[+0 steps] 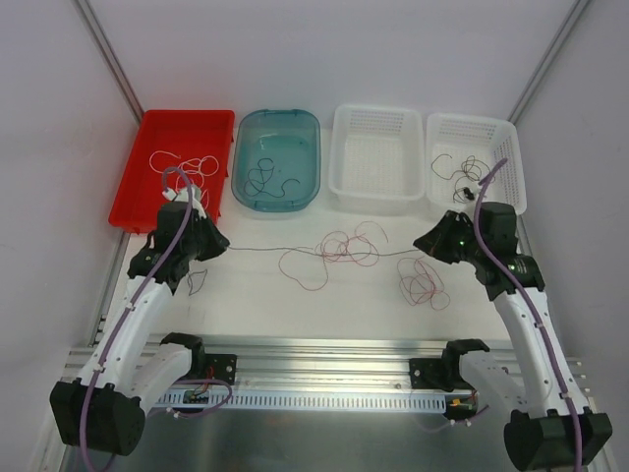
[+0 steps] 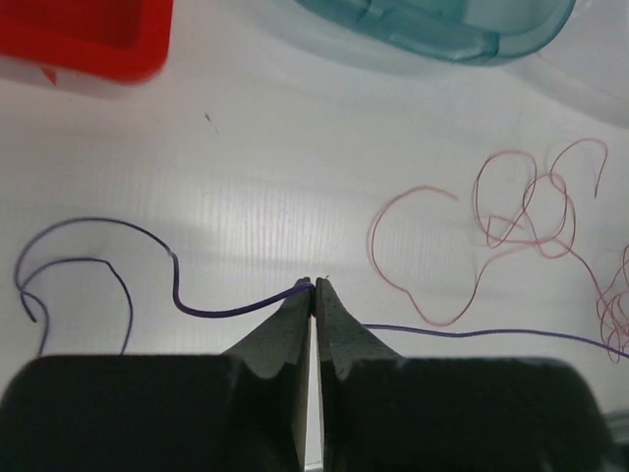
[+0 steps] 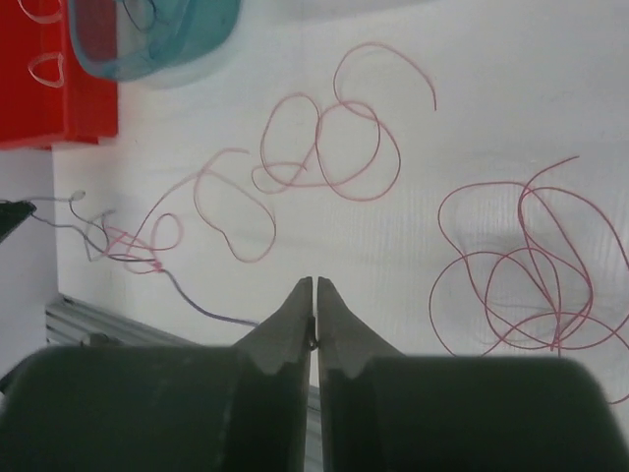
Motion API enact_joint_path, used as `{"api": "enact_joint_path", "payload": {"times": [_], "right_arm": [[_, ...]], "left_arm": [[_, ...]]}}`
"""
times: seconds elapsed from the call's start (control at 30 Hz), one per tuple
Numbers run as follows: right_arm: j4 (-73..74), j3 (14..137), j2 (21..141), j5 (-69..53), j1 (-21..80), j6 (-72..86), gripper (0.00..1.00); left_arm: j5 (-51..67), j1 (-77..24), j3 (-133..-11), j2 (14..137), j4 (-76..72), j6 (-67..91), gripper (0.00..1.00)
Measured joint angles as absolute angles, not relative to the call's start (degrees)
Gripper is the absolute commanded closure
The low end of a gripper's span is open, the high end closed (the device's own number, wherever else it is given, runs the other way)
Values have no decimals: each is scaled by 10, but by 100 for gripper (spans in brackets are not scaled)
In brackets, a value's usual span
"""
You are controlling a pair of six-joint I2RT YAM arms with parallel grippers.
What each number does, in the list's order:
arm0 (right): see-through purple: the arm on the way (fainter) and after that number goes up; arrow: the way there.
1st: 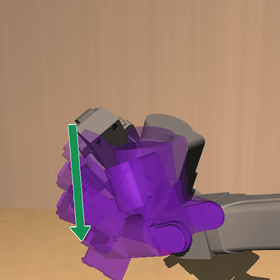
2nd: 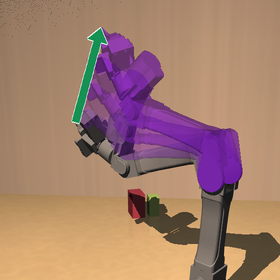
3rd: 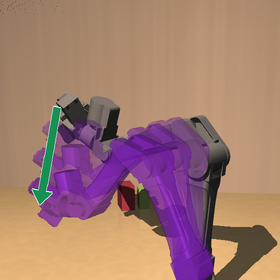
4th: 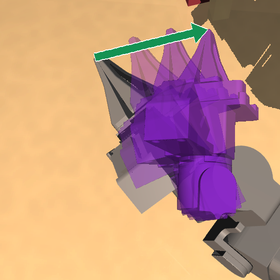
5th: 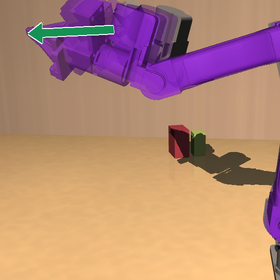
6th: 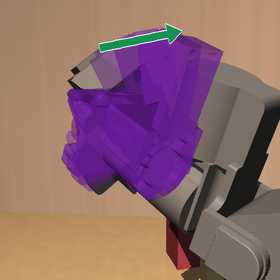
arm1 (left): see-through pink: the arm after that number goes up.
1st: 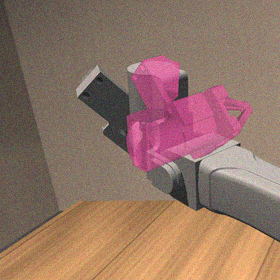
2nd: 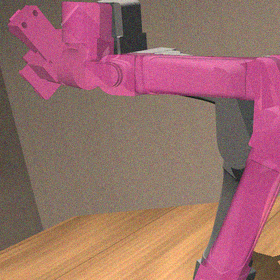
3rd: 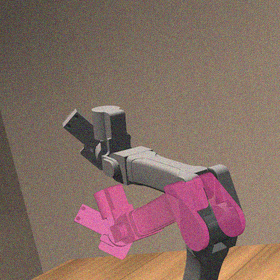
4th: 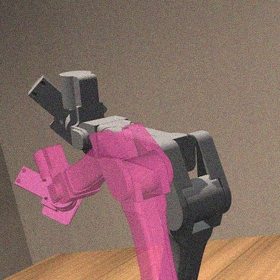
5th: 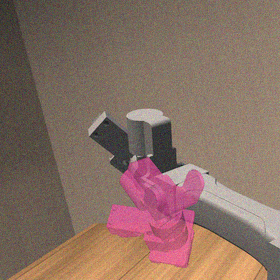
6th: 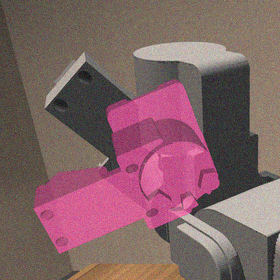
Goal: Untangle the cables
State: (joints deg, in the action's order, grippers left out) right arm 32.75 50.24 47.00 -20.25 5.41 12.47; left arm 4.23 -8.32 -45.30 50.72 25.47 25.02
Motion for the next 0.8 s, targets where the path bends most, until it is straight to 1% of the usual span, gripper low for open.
{"api": "enact_joint_path", "payload": {"times": [0.03, 0.07, 0.1, 0.17, 0.2, 0.23, 0.27, 0.3, 0.33, 0.43, 0.6, 0.8], "right_arm": [[325, 497, 482, -202, 67, 123, 80], [323, 490, 495, -201, 84, 121, 73], [322, 484, 508, -201, 102, 117, 66], [323, 473, 535, -196, 133, 112, 57], [324, 466, 548, -189, 148, 110, 50], [324, 459, 559, -179, 163, 107, 48], [326, 452, 566, -167, 171, 103, 45], [331, 447, 569, -158, 185, 100, 44], [334, 443, 569, -146, 197, 98, 44], [339, 442, 565, -113, 226, 92, 43], [336, 448, 560, -74, 282, 87, 42], [291, 450, 606, -44, 334, 116, 43]], "left_arm": [[54, -81, -432, 507, 248, 254, 91], [67, -82, -412, 509, 247, 259, 85], [82, -82, -392, 511, 247, 264, 74], [108, -83, -356, 513, 246, 273, 58], [121, -83, -340, 512, 248, 277, 43], [130, -83, -329, 509, 248, 277, 36], [145, -83, -314, 499, 249, 286, 25], [152, -83, -309, 492, 251, 289, 25], [165, -83, -304, 480, 254, 294, 18], [196, -91, -302, 445, 253, 304, 11], [216, -156, -311, 441, 249, 318, 11], [186, -264, -367, 526, 229, 340, 13]]}}
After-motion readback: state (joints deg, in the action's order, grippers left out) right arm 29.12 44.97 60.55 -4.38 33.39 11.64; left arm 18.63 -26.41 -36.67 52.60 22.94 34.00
